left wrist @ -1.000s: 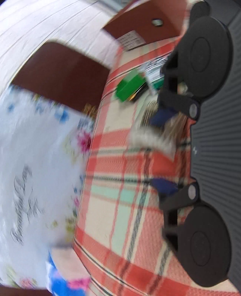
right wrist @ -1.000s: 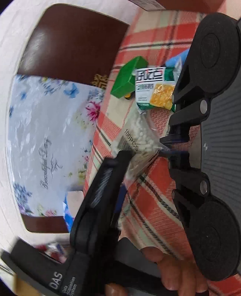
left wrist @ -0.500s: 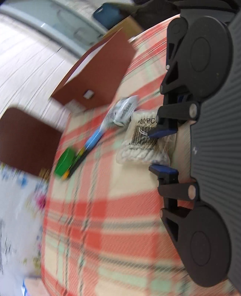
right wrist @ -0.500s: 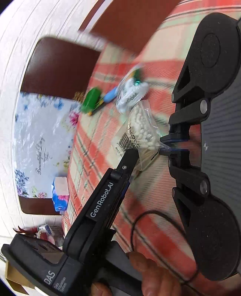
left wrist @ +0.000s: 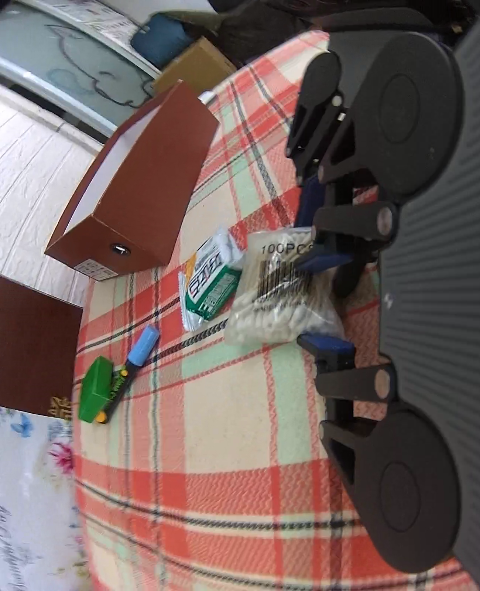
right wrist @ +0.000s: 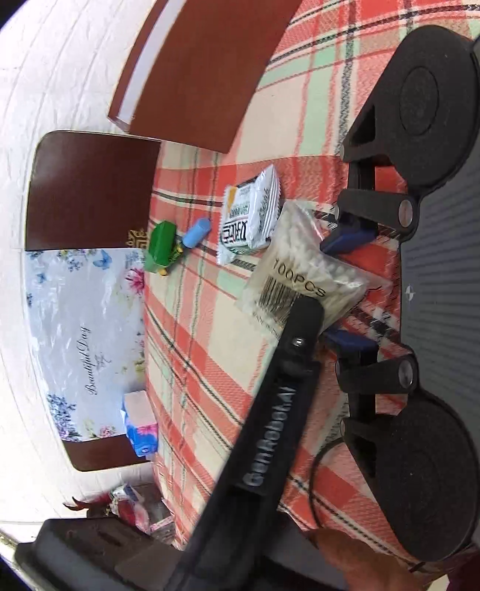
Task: Organize objects
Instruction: 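Carry the cotton swab bag into the brown box and release it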
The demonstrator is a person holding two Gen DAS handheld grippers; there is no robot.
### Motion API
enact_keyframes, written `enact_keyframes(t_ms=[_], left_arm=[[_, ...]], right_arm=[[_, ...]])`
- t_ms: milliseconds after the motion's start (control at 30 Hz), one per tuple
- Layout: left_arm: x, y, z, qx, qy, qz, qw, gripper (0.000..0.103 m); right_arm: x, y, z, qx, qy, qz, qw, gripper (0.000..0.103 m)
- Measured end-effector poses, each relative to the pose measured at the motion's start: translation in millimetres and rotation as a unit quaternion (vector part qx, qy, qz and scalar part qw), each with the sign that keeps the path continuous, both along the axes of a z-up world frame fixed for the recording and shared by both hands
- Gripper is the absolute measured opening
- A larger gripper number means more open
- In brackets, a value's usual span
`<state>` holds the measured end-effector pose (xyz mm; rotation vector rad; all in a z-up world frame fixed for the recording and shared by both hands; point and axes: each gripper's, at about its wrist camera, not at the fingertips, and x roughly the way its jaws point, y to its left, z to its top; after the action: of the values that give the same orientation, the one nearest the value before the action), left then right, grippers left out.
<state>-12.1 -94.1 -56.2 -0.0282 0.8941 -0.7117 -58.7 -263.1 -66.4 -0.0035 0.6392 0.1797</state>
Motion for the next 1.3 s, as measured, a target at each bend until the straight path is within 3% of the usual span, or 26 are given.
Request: enact_keyframes(t_ms=[100, 300, 533, 633, 800, 867, 900, 933, 967, 1033, 1167, 1300], left_arm=[[-9, 3, 20, -0.013, 0.0, -0.004, 0.9999, 0.039], [-19, -21, 72, -0.029, -0.079, -0.027, 0.9961, 0.039], [18, -107, 107, -0.027, -0.139, -0.071, 0.9873, 0.039], [35, -150, 108, -0.025, -0.157, -0.093, 0.9829, 0.039], [72, -209, 98, -0.027, -0.154, -0.101, 0.9825, 0.041], [88, -231, 90, -0.027, -0.162, -0.104, 0.9809, 0.046], [96, -243, 84, -0.015, -0.169, -0.108, 0.9795, 0.049], [104, -255, 77, 0.008, -0.175, -0.098, 0.9796, 0.049], [111, -263, 69, 0.033, -0.173, -0.083, 0.9807, 0.049], [117, -262, 62, 0.025, -0.149, -0.085, 0.9848, 0.048], [100, -248, 66, 0.011, -0.17, -0.086, 0.9816, 0.053], [78, -222, 72, -0.011, -0.152, -0.086, 0.9846, 0.058]], right_arm=[[-15, -7, 12, 0.009, -0.032, 0.001, 0.999, 0.043], [-30, -22, 39, -0.015, -0.139, -0.033, 0.99, 0.043], [-4, -81, 59, -0.025, -0.188, -0.113, 0.975, 0.043], [12, -115, 60, -0.022, -0.188, -0.148, 0.971, 0.043], [47, -163, 50, -0.01, -0.176, -0.184, 0.967, 0.044], [69, -176, 42, -0.011, -0.177, -0.206, 0.962, 0.049], [81, -184, 35, -0.013, -0.168, -0.22, 0.961, 0.062], [89, -188, 32, -0.007, -0.159, -0.231, 0.96, 0.069], [90, -193, 29, 0.018, -0.162, -0.232, 0.959, 0.069], [83, -194, 27, 0.017, -0.166, -0.236, 0.957, 0.069], [66, -182, 28, 0.0, -0.194, -0.234, 0.953, 0.073], [29, -157, 30, 0.001, -0.214, -0.239, 0.947, 0.076]])
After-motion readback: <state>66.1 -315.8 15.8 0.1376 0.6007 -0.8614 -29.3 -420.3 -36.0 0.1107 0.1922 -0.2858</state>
